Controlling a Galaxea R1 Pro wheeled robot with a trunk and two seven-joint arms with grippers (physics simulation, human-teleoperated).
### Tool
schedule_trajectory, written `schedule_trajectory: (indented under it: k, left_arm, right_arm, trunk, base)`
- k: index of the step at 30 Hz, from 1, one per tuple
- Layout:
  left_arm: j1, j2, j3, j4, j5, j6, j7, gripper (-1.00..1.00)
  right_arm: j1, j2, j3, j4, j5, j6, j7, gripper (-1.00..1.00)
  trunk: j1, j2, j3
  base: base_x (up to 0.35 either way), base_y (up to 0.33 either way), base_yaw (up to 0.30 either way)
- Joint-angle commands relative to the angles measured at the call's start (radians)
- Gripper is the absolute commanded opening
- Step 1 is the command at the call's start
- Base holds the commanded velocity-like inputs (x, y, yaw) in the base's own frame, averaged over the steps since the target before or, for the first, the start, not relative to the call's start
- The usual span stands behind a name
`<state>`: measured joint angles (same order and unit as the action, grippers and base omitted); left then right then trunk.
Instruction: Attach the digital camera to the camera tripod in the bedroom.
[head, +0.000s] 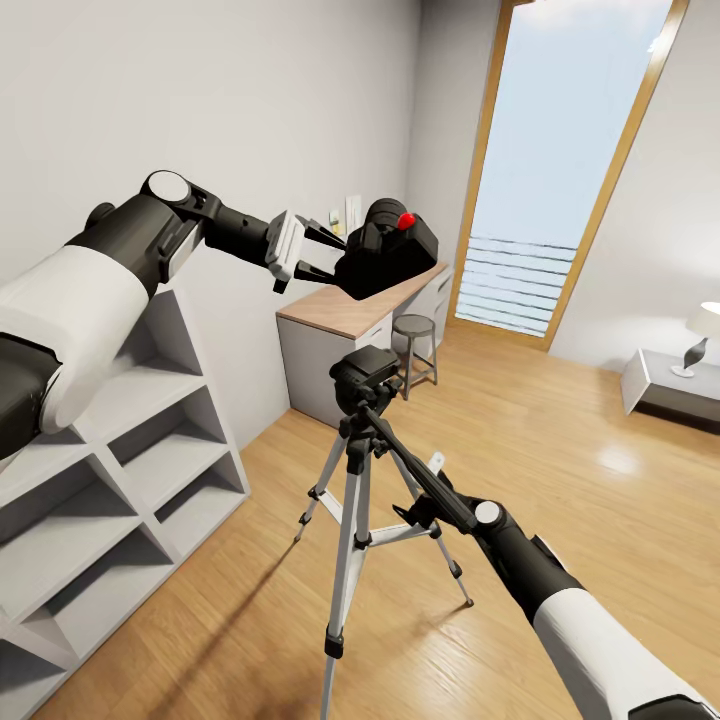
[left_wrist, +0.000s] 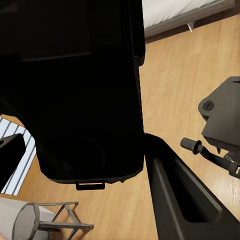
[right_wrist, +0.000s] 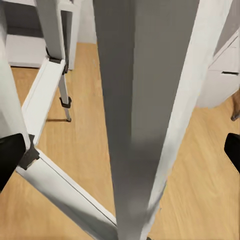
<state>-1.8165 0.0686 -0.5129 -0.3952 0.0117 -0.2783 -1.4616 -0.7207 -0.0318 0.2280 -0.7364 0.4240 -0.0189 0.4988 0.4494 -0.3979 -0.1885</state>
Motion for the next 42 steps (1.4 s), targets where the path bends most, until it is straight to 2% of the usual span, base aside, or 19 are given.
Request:
schedule_trajectory:
  k: [1,13,36,37,42]
  left_arm:
    - [-0.001,0.001,-0.002,-0.001,0.001,-0.012,0.0,-1.0]
    - [-0.001,0.0,-0.002,-0.001,0.001,-0.012,0.0,-1.0]
    - [-0.001,-0.001,-0.004,-0.001,0.001,-0.01,0.0,-1.0]
    - [-0.001,-0.001,-0.004,-0.001,0.001,-0.01,0.0,-1.0]
    - [-0.001,0.0,-0.004,-0.001,0.001,-0.01,0.0,-1.0]
  right_arm:
    - [-0.001,0.003,0.001,-0.001,0.015,-0.008,0.001,1.0]
    - [-0.002,0.015,0.0,-0.001,0.033,-0.034,0.0,1.0]
    - [-0.002,0.016,-0.003,-0.003,0.033,-0.037,-0.002,1.0]
    - [-0.001,0.016,-0.003,-0.003,0.033,-0.037,-0.003,-1.0]
    - [-0.001,0.016,-0.003,-0.003,0.033,-0.036,-0.019,-1.0]
  trunk:
    - [0.001,-0.002,-0.002]
    - [0.001,-0.002,-0.002]
    - [0.001,-0.002,-0.002]
    - [0.001,-0.002,-0.002]
    - [0.001,-0.002,-0.002]
  base:
    - [0.0,0.0,0.0]
    - [0.0,0.0,0.0]
    - [0.0,0.0,0.0]
    - [0.0,0.0,0.0]
    - [0.0,0.0,0.0]
